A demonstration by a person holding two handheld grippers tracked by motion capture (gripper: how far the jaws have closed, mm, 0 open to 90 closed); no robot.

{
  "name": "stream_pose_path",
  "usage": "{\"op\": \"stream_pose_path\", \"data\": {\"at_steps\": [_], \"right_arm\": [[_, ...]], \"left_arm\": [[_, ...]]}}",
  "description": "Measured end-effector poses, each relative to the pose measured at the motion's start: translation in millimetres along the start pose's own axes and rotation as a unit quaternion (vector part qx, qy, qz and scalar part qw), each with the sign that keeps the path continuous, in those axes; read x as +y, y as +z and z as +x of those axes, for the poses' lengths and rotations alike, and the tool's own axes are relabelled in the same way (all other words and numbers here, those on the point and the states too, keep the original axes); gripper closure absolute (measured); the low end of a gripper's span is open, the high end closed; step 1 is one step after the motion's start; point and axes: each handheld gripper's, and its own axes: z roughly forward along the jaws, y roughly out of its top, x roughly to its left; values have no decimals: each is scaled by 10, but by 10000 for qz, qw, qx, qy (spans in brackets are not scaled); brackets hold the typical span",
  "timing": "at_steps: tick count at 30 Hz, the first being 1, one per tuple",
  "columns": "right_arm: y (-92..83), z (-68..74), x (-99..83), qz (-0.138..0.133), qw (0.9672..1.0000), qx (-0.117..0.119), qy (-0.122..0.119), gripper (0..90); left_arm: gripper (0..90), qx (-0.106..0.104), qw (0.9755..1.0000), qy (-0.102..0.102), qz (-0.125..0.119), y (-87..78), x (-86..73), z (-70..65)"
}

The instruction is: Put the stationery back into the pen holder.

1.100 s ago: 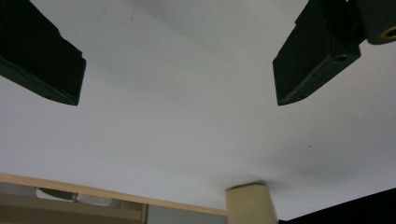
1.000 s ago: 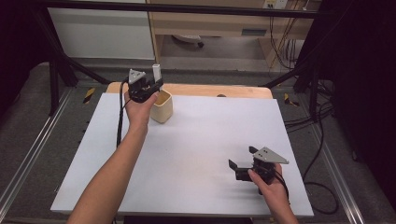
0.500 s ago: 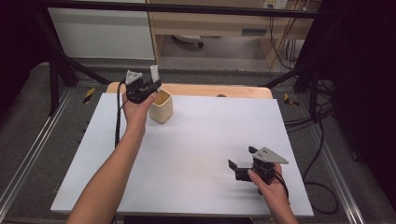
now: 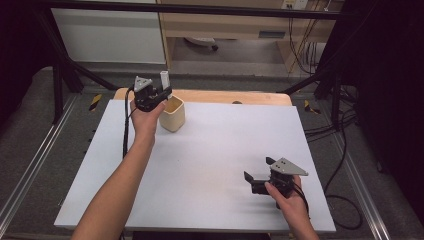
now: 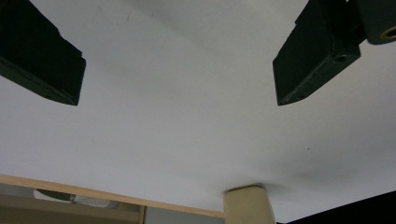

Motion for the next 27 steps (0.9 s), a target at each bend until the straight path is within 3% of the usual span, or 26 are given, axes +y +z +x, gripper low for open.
{"op": "stream_pose_path", "data": {"at_steps": [27], "right_arm": [[-19, -16, 0, -14, 10000, 24, 37, 30]], "left_arm": [[682, 211, 9996, -88, 150, 94, -188, 19]]}}
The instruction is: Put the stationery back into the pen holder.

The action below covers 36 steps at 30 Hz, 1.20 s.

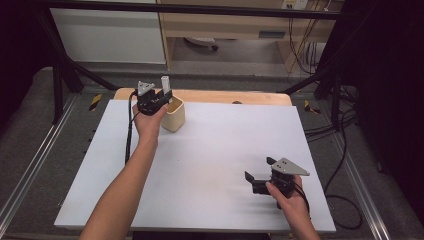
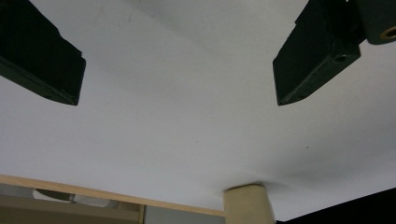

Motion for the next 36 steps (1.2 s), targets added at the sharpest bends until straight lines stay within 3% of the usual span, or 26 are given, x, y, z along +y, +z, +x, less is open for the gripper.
{"op": "stream_pose_path", "data": {"at_steps": [17, 20, 22, 25, 28, 33, 36], "right_arm": [[0, 2, -1, 15, 10000, 1, 12, 30], [2, 7, -1, 15, 10000, 9, 1, 30], [0, 10, 1, 4, 10000, 18, -10, 30], [-1, 2, 1, -4, 10000, 16, -10, 30], [-9, -6, 2, -16, 10000, 3, 1, 29], [-28, -17, 6, -39, 10000, -11, -12, 29], [-37, -21, 10, -53, 10000, -27, 19, 29]], "left_arm": [[681, 49, 9999, 5, 121, 30, -94, -35], [665, -12, 9998, -126, 124, 23, -118, -21], [519, 14, 9998, -199, -2, -18, -97, -24], [341, 95, 9997, -145, -175, -145, -49, -53], [230, 182, 9998, 39, -51, -285, -30, -82], [104, -15, 10000, 67, 65, -564, -70, -99], [90, -155, 9999, 68, 27, -767, -145, -100]]}}
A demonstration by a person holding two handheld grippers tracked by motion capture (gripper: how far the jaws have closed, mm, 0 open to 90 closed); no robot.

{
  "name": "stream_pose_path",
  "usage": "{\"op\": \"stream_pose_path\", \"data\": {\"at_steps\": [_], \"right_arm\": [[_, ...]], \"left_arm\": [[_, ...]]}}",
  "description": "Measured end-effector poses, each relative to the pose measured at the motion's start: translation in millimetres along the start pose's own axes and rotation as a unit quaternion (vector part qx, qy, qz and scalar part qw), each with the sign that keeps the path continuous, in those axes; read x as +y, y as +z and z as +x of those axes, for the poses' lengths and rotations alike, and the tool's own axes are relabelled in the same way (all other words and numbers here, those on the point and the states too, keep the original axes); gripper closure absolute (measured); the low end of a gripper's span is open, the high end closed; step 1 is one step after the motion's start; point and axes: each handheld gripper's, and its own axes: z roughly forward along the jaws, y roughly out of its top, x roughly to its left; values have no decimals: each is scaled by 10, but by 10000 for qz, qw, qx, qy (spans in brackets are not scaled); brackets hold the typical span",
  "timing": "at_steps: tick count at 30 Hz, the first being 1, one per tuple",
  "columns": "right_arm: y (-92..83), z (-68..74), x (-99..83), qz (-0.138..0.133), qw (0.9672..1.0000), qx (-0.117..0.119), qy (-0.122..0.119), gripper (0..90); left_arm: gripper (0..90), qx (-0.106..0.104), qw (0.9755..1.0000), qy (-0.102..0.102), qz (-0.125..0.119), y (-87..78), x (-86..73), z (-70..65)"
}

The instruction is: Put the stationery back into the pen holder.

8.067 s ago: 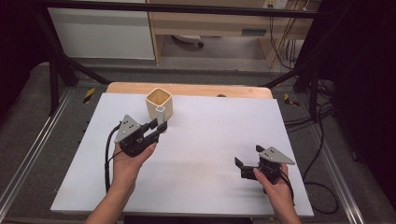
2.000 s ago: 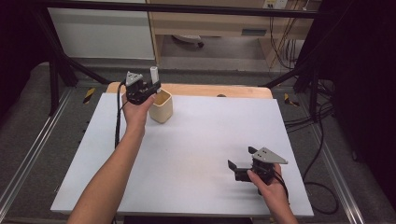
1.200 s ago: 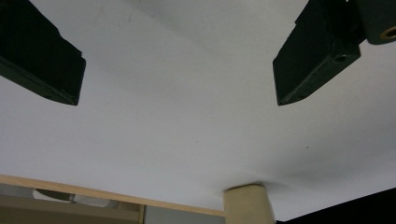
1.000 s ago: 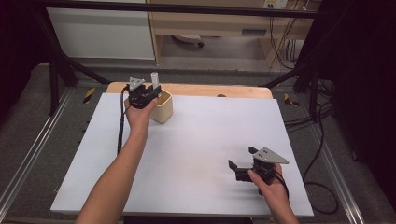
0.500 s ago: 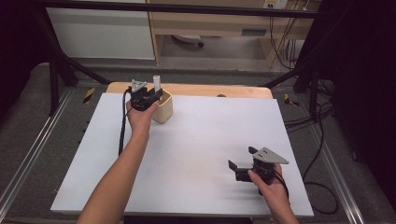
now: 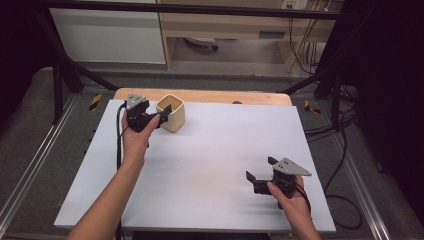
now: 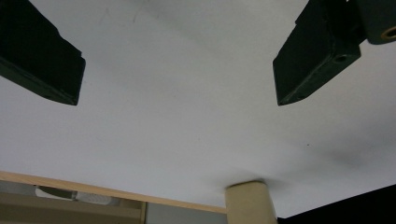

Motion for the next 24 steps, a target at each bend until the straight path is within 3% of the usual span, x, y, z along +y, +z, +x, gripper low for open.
{"op": "stream_pose_path", "data": {"at_steps": [7, 13, 16, 19, 24], "right_arm": [[-15, -34, 0, -22, 10000, -62, 8, 28], [-22, -69, -5, -5, 9999, -143, 63, 27], [-22, -83, -9, 0, 9998, -183, 66, 27], [-21, -95, -11, -8, 9997, -224, 78, 28], [-5, -111, -32, 85, 9995, -299, 50, 27]], "left_arm": [[81, -153, 9998, -122, -49, -503, -276, -17], [84, -145, 9998, 41, 116, -874, -514, -110], [88, -174, 9998, -3, 135, -1040, -624, -171], [90, -75, 9994, 130, 325, -1176, -727, -246], [86, -90, 9987, 438, 233, -1308, -909, -289]]}}
